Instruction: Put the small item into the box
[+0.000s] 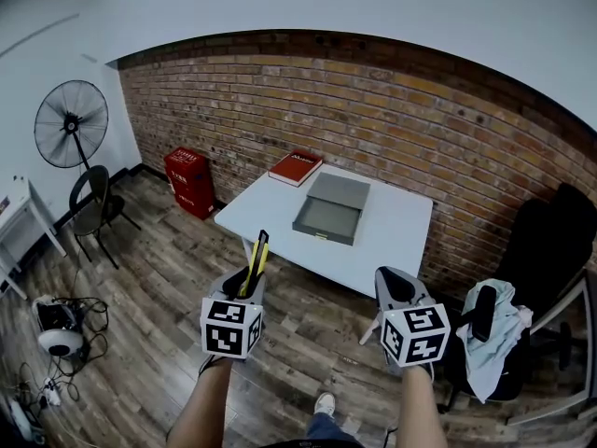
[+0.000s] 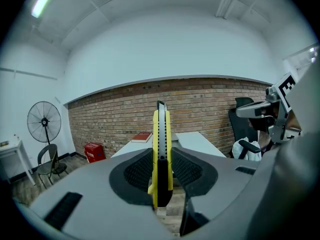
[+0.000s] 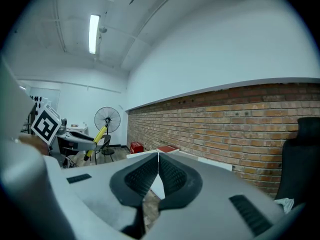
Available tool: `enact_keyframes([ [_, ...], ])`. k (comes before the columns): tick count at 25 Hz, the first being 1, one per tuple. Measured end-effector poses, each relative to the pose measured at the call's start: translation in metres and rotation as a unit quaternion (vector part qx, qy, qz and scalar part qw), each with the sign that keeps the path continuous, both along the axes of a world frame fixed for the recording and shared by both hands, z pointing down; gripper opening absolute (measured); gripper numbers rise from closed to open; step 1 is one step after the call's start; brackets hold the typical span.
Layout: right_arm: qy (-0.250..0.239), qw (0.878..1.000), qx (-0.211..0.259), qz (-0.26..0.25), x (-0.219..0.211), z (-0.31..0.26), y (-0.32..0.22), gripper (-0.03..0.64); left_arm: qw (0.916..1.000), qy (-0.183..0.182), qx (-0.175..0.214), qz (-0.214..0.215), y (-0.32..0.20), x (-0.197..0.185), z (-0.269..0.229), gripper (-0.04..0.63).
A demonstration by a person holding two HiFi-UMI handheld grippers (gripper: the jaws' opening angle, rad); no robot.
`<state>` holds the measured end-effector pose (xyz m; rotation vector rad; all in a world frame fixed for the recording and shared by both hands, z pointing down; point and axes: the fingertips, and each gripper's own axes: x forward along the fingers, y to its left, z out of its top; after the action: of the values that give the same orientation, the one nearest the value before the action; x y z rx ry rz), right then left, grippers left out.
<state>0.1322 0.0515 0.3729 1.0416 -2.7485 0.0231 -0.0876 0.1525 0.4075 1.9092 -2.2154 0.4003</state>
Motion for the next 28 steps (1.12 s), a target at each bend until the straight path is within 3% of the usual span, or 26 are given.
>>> enact_keyframes([
  [17,-0.001,1.000,-0.007,-0.015,-0.017,-0.006,-0.162,0.020,0.9996,-0.004,-0.008,-0.028,-0.145,-0.031,-0.008,0.130],
  [28,-0.001,0.999,-0.022,-0.032,-0.030,0.012,-0.224,0.020,0.9988,-0.008,-0.025,-0.042,-0.199,-0.042,0.005,0.130],
])
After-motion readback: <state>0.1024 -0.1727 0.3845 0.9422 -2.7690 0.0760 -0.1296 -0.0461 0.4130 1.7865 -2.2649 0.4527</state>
